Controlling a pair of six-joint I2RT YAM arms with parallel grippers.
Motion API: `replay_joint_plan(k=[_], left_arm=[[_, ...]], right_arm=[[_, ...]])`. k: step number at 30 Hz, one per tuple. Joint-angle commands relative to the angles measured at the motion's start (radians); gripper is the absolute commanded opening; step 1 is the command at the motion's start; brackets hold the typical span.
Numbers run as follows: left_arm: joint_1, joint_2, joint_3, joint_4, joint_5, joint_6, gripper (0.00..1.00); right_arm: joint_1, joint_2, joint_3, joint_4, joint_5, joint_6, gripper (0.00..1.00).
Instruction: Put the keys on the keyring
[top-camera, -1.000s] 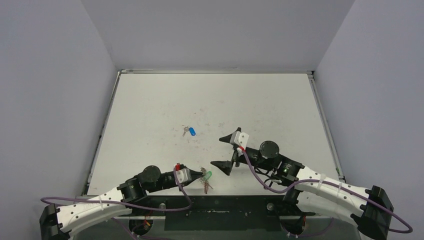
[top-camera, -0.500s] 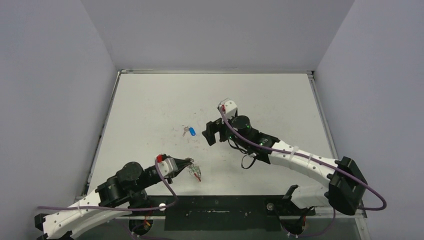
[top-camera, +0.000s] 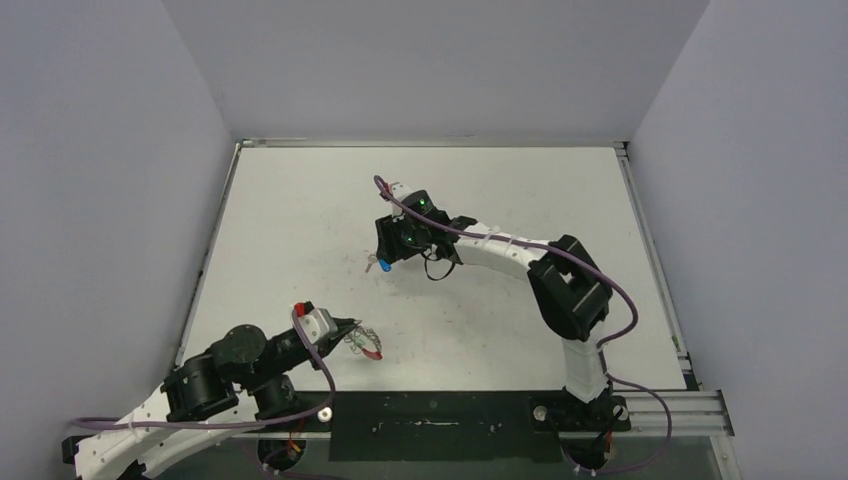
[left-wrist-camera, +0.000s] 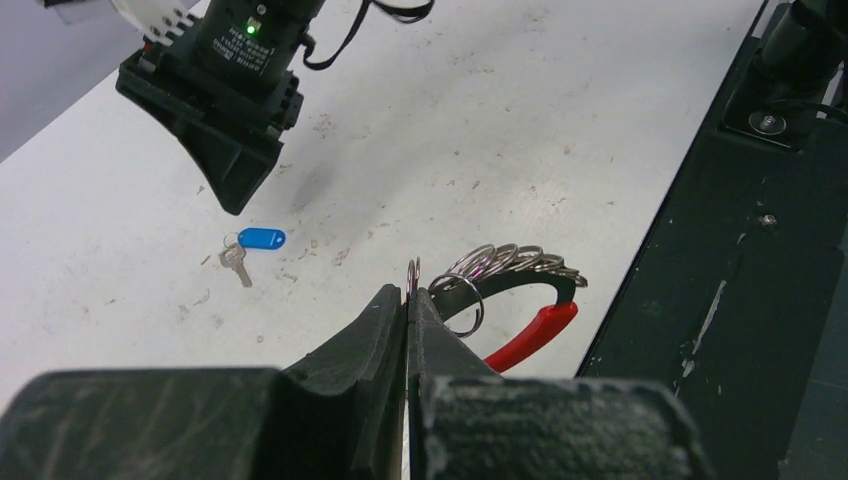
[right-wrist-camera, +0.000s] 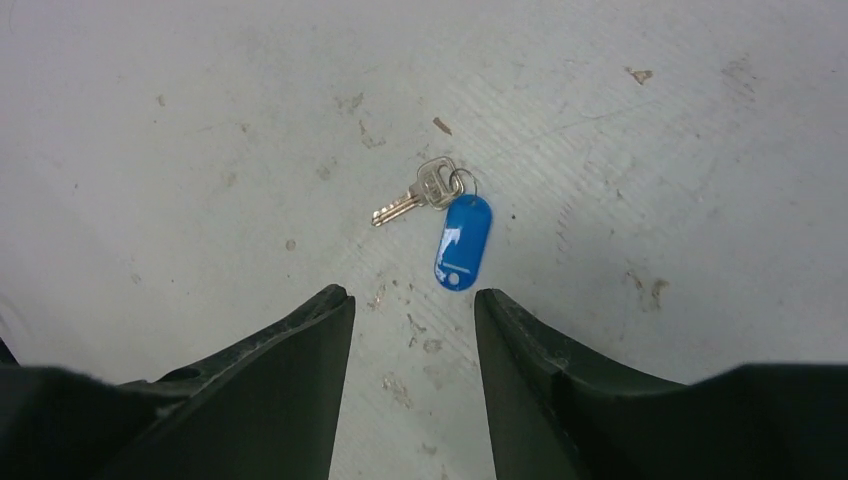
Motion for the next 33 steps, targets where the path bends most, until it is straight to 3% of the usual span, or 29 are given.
replay_joint_plan(k=[1,6,14,20,26,28,29,33], left_arm=[[-0.002,-0.045,0.065,-0.023,0.028,-0.017,0.00],[-0.002,-0.077,0.070,-0.035,0.049,-0.020,0.00],[-0.001,-0.114,0.060,-0.036,0.079,-0.034,0.00],[-0.001,-0.130,0.051,-0.033,0.074,-0.039,0.00],[-0.001,-0.140,0.039,-0.026,0.069,-0.039,0.00],[-0.001,-0.140,0.034,-0.020,0.068,-0.039,0.00],[-0.001,-0.139,0.032,-0.018,0.067,-0.039,0.00],[-0.001,-0.134,0.024,-0.011,0.065,-0.038,0.00]], right_arm=[[-0.042,0.115,0.143,-0.001,-0.189,-0.007,0.47],[-0.075,0.264,0.255,0.021,-0.302,0.024,0.44],[-0.102,0.391,0.359,-0.010,-0.347,0.020,0.44],[-0.104,0.435,0.375,0.012,-0.419,0.039,0.26],[-0.105,0.421,0.343,0.017,-0.425,0.032,0.22],[-0.107,0.409,0.330,0.031,-0.426,0.033,0.04],[-0.108,0.405,0.324,0.038,-0.427,0.035,0.00],[-0.114,0.362,0.289,0.047,-0.417,0.023,0.00]])
